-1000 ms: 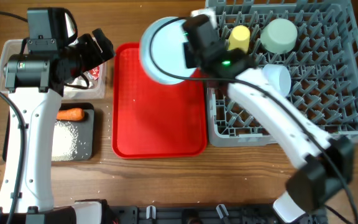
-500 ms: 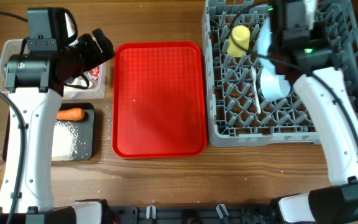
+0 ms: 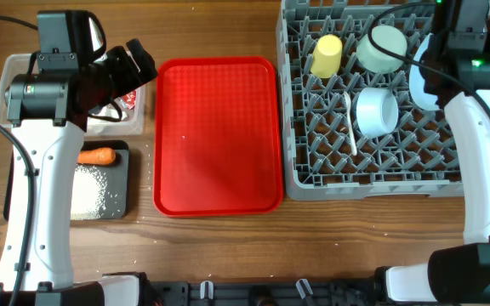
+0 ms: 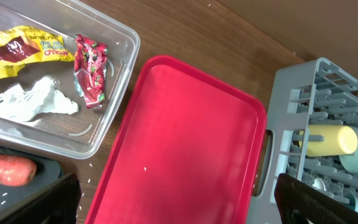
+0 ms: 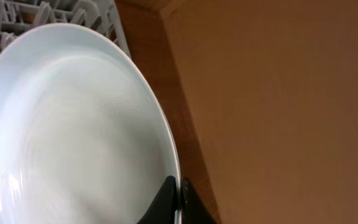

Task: Sort waste into correct bins and load items into the dishwasher rack
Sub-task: 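Carry light-blue plate right and stand it upright in rack, then open right gripper and withdraw it from the plate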

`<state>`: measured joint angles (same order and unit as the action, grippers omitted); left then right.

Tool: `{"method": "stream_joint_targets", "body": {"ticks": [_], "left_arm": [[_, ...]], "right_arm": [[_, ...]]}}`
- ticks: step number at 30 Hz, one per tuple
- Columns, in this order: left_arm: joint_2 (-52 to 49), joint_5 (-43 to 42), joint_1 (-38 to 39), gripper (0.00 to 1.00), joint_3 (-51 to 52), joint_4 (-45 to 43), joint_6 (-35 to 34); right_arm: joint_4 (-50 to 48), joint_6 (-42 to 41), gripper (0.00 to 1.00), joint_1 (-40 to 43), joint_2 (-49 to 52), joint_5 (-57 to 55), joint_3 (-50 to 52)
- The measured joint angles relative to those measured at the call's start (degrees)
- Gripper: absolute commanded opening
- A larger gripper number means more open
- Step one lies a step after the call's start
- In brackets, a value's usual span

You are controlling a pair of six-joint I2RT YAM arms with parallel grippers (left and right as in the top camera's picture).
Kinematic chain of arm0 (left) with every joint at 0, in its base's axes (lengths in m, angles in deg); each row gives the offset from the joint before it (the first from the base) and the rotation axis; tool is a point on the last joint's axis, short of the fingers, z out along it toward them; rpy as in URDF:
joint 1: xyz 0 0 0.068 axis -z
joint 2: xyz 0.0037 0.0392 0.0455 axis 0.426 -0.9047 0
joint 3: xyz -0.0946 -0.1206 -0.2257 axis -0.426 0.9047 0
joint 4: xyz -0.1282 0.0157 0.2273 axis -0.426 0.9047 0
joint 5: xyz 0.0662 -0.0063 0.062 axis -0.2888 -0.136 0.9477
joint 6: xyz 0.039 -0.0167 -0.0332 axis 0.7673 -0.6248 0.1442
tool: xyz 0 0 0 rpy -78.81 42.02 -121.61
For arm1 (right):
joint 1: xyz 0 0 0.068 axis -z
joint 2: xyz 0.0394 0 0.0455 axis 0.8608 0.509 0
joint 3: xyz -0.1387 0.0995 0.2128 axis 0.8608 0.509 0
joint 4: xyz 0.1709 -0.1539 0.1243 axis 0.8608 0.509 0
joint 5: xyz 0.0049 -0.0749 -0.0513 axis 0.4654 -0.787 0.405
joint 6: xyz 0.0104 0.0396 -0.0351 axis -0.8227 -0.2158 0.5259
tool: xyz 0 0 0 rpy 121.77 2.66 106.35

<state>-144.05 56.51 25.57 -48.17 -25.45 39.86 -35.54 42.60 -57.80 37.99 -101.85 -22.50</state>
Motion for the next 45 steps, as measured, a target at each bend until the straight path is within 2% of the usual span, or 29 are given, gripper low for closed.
{"method": "stream_joint_targets", "body": {"ticks": [6, 12, 15, 25, 29, 30, 32, 35, 36, 37, 38, 45], "left_arm": [[0.0, 0.0, 0.0, 1.0, 0.0, 0.0, 0.0], [0.0, 0.0, 0.0, 1.0, 0.0, 0.0, 0.0], [0.0, 0.0, 0.0, 1.0, 0.0, 0.0, 0.0], [0.0, 0.0, 0.0, 1.0, 0.0, 0.0, 0.0], [0.0, 0.0, 0.0, 1.0, 0.0, 0.0, 0.0], [0.0, 0.0, 0.0, 1.0, 0.0, 0.0, 0.0], [0.0, 0.0, 0.0, 1.0, 0.0, 0.0, 0.0], [0.0, 0.0, 0.0, 1.0, 0.0, 0.0, 0.0], [0.0, 0.0, 0.0, 1.0, 0.0, 0.0, 0.0], [0.0, 0.0, 0.0, 1.0, 0.0, 0.0, 0.0], [0.0, 0.0, 0.0, 1.0, 0.0, 0.0, 0.0], [0.0, 0.0, 0.0, 1.0, 0.0, 0.0, 0.0]], "right_arm": [[-3.9, 4.3, 0.04, 0.1, 0.0, 1.4, 3.2], [-12.3, 17.7, 0.04, 1.8, 1.1, 2.4, 6.1], [-12.9, 21.4, 0.04, 3.0, 2.3, 2.7, 7.1], [-10.3, 22.4, 0.04, 3.1, 4.5, 8.2, 7.1], [-9.7, 21.3, 0.1, 3.1, 4.9, 11.7, 7.1], [-9.7, 21.2, 0.13, 3.1, 4.9, 12.2, 7.1], [-9.5, 20.5, 0.39, 3.1, 4.9, 12.9, 7.1], [-9.5, 18.2, 0.54, 3.1, 4.9, 14.0, 7.1], [-9.5, 17.5, 0.64, 3.1, 4.9, 14.3, 7.1], [-9.5, 17.0, 0.86, 3.1, 4.9, 14.8, 7.1], [-9.5, 15.6, 1.0, 3.1, 4.9, 15.3, 7.1], [-10.8, 9.2, 1.0, 2.9, 4.8, 16.4, 7.1]]}}
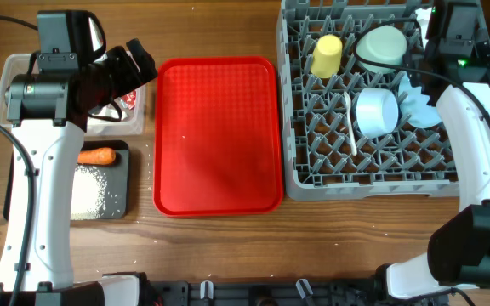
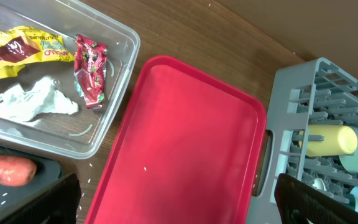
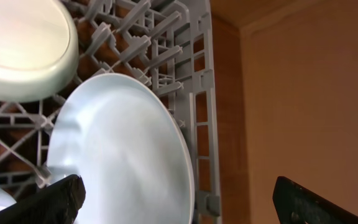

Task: Sort waste into correct bins and load items into the dishwasher rack
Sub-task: 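Open right gripper and withdraw it from the plate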

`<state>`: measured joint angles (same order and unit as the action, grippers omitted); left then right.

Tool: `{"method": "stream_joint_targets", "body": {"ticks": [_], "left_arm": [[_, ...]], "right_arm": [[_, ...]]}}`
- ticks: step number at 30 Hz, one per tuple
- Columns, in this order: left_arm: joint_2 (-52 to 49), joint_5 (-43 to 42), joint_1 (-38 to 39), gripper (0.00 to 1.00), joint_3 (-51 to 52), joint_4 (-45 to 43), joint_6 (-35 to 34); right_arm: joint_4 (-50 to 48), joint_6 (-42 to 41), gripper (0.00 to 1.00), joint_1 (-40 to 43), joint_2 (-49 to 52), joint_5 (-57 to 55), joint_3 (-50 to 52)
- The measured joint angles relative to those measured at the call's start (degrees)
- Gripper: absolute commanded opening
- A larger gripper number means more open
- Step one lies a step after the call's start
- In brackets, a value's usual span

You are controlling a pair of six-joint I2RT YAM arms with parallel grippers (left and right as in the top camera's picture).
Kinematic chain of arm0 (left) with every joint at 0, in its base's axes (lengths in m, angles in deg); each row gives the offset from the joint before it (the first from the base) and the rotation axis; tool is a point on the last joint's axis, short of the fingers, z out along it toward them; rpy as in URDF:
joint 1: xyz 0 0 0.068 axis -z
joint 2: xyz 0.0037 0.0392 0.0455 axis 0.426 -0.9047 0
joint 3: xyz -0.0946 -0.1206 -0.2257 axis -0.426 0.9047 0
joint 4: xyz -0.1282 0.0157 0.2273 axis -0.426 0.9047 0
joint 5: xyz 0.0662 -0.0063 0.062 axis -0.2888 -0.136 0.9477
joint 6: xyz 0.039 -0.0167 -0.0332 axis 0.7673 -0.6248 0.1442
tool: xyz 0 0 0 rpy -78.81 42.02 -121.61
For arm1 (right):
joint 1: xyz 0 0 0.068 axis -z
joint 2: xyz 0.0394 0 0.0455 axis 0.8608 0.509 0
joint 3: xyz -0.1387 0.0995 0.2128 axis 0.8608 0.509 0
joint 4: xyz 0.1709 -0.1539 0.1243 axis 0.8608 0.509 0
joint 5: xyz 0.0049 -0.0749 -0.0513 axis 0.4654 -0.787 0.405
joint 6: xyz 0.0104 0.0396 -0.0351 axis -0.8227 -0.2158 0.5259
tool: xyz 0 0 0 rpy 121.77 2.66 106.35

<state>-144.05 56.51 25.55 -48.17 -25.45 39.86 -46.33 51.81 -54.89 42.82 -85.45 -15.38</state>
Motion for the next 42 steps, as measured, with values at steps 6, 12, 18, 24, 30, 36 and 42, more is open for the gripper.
{"method": "stream_joint_targets", "body": {"ticks": [6, 12, 18, 24, 30, 36, 42], "left_arm": [[0.0, 0.0, 0.0, 1.0, 0.0, 0.0, 0.0], [0.0, 0.0, 0.0, 1.0, 0.0, 0.0, 0.0], [0.0, 0.0, 0.0, 1.0, 0.0, 0.0, 0.0], [0.0, 0.0, 0.0, 1.0, 0.0, 0.0, 0.0], [0.0, 0.0, 0.0, 1.0, 0.0, 0.0, 0.0], [0.0, 0.0, 0.0, 1.0, 0.0, 0.0, 0.0], [0.0, 0.0, 0.0, 1.0, 0.0, 0.0, 0.0]], "right_arm": [[0.4, -9.2, 1.0, -2.3, -5.8, 11.4, 0.0], [-0.2, -17.9, 1.0, -2.6, -14.2, 33.7, -1.2], [0.6, -19.9, 1.0, -2.6, -14.2, 40.4, -1.2], [0.6, -20.3, 1.0, -2.6, -14.2, 41.5, -1.2], [0.6, -20.3, 1.0, -2.6, -14.2, 41.7, -1.2], [0.6, -20.3, 1.0, -2.6, -14.2, 41.7, -1.2], [0.6, -20.3, 1.0, -2.6, -14.2, 41.7, -1.2]]}}
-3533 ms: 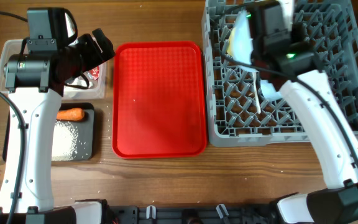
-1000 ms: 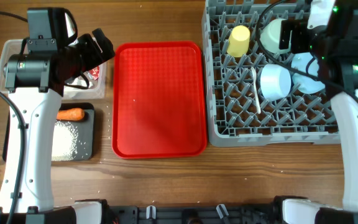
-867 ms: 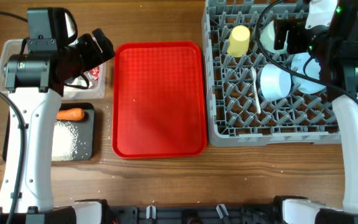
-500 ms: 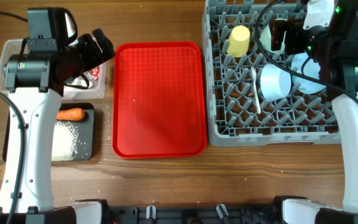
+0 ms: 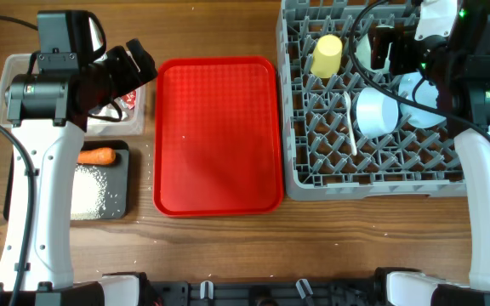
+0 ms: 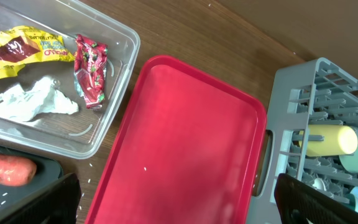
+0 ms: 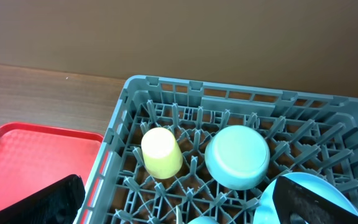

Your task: Sort waste into correct bins and load items into the dishwasher rack

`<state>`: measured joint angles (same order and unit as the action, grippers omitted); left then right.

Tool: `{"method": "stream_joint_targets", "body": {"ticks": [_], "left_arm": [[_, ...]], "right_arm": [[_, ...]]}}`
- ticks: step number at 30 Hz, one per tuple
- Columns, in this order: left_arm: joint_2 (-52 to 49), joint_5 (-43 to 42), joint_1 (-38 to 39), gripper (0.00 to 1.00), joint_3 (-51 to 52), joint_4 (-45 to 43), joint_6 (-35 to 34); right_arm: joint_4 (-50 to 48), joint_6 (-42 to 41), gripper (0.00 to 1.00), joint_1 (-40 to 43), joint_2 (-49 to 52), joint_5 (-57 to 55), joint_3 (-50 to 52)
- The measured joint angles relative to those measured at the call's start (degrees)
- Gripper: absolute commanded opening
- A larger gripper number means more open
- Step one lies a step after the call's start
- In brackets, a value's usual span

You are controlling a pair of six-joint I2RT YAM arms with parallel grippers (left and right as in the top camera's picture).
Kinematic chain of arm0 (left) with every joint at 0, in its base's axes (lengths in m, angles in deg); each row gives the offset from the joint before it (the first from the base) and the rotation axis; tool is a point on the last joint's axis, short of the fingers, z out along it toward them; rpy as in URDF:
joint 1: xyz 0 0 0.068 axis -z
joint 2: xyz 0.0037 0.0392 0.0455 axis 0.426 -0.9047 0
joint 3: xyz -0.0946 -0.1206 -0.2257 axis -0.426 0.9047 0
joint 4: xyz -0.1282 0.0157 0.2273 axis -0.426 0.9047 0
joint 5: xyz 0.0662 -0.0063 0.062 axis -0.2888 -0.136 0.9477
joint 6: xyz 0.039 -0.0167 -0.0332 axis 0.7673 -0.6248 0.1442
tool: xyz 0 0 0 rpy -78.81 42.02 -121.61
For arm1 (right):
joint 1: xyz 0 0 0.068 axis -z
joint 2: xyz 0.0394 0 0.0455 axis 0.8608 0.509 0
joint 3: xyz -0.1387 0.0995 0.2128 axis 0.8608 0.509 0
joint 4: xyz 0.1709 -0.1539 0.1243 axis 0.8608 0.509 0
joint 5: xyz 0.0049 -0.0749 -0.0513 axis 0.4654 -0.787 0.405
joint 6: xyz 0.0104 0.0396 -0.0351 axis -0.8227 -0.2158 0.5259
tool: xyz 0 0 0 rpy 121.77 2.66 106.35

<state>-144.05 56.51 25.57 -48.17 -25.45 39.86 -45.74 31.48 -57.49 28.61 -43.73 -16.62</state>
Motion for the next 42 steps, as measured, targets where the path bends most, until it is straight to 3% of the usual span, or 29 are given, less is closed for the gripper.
{"method": "stream_joint_targets", "body": {"ticks": [10, 20, 23, 28, 30, 33, 39, 42], "left_arm": [[0.0, 0.0, 0.0, 1.0, 0.0, 0.0, 0.0], [0.0, 0.0, 0.0, 1.0, 0.0, 0.0, 0.0], [0.0, 0.0, 0.0, 1.0, 0.0, 0.0, 0.0], [0.0, 0.0, 0.0, 1.0, 0.0, 0.0, 0.0], [0.0, 0.0, 0.0, 1.0, 0.0, 0.0, 0.0], [0.0, 0.0, 0.0, 1.0, 0.0, 0.0, 0.0], [0.0, 0.0, 0.0, 1.0, 0.0, 0.0, 0.0], [0.0, 0.0, 0.0, 1.0, 0.0, 0.0, 0.0]], "right_arm": [[1.2, 0.5, 1.0, 0.0, -4.1, 0.2, 0.0], [0.5, 0.2, 1.0, 0.0, -33.1, 6.9, 6.7], [-3.5, -1.0, 1.0, 0.0, -41.6, 7.3, 14.8], [-20.2, -4.8, 1.0, 0.0, -54.5, 7.3, 32.1], [-31.6, -6.4, 1.0, 0.0, -61.3, 7.3, 42.9], [-38.9, -8.5, 1.0, 0.0, -66.1, 6.9, 52.7], [-45.8, -20.7, 1.0, -0.8, -74.4, -0.6, 71.5], [-48.6, -22.9, 1.0, -2.3, -77.8, -3.8, 76.4]]}}
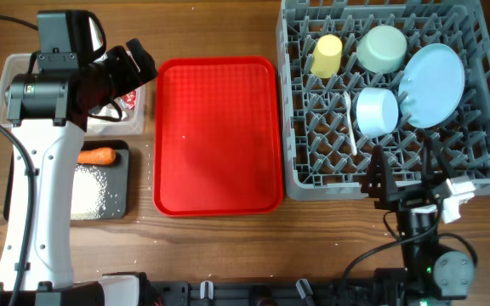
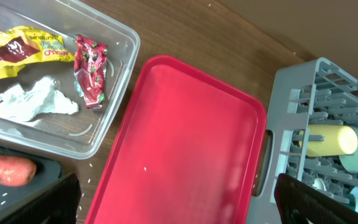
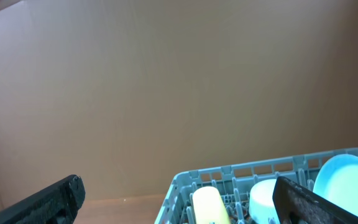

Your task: Sort waste into correct bins and load items into the dishwasher rack

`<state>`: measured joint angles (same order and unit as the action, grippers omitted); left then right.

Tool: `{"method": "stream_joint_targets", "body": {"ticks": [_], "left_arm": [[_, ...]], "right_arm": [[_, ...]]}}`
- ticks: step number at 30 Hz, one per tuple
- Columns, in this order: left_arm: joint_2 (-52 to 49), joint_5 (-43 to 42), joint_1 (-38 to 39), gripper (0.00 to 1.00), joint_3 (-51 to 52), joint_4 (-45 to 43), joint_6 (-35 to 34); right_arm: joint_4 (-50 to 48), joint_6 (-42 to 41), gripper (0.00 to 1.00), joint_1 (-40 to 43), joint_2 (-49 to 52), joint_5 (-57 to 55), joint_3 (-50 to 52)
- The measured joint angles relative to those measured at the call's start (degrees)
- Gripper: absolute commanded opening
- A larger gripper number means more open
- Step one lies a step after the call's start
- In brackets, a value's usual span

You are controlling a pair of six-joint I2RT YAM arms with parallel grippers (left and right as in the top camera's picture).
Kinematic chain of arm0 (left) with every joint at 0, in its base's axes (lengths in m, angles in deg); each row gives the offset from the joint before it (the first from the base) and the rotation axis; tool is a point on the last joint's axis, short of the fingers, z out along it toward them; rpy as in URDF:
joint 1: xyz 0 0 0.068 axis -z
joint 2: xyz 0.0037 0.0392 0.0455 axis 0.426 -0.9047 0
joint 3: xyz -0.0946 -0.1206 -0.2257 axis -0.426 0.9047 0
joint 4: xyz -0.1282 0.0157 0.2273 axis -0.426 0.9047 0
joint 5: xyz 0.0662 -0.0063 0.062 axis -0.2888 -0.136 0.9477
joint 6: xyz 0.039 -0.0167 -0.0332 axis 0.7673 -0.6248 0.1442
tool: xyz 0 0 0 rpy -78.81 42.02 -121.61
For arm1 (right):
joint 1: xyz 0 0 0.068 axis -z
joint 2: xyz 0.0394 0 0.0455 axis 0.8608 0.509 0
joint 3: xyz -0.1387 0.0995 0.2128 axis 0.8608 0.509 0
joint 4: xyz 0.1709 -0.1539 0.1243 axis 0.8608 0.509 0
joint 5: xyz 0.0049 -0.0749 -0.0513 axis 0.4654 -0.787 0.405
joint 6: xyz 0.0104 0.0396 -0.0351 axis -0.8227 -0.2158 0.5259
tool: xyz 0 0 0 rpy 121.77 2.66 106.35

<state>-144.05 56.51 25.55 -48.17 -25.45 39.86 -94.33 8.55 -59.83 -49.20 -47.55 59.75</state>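
The grey dishwasher rack [image 1: 483, 174] holds a yellow cup [image 1: 326, 55], a pale green bowl [image 1: 381, 48], a white cup [image 1: 375, 110], a spoon [image 1: 348, 119] and a light blue plate [image 1: 433, 75] leaning on its tines. My right gripper [image 1: 404, 183] hangs open and empty at the table's front edge, just in front of the rack; its wrist view shows the wall and the rack's top [image 3: 241, 180]. My left gripper [image 1: 130, 64] is open and empty beside the clear bin [image 2: 124, 59], which holds a yellow wrapper [image 2: 27, 46], a red wrapper [image 2: 90, 68] and a crumpled tissue [image 2: 33, 99].
The red tray [image 1: 218, 136] lies bare between the bins and the rack. A black tray [image 1: 119, 200] at the left front carries a carrot [image 1: 97, 155] and spilled rice [image 1: 90, 189]. A few rice grains lie on the wood near it.
My right arm was above the back of the rack with the gripper open; now it sits low at the table's front edge. The plate stays in the rack. The left arm is unmoved.
First my right gripper was shut on the light blue plate over the rack's right side. Then the plate leaned in the rack and the gripper was open. After that the gripper was above the rack's back, and now it is at the front edge.
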Motion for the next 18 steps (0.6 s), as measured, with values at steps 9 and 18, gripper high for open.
{"method": "stream_joint_targets", "body": {"ticks": [9, 18], "left_arm": [[0.0, 0.0, 0.0, 1.0, 0.0, 0.0, 0.0], [0.0, 0.0, 0.0, 1.0, 0.0, 0.0, 0.0]], "right_arm": [[-1.4, 0.5, 1.0, -0.9, -3.3, -2.5, 8.1], [11.9, 12.9, 1.0, -1.3, -3.6, -2.0, 9.4]]}}
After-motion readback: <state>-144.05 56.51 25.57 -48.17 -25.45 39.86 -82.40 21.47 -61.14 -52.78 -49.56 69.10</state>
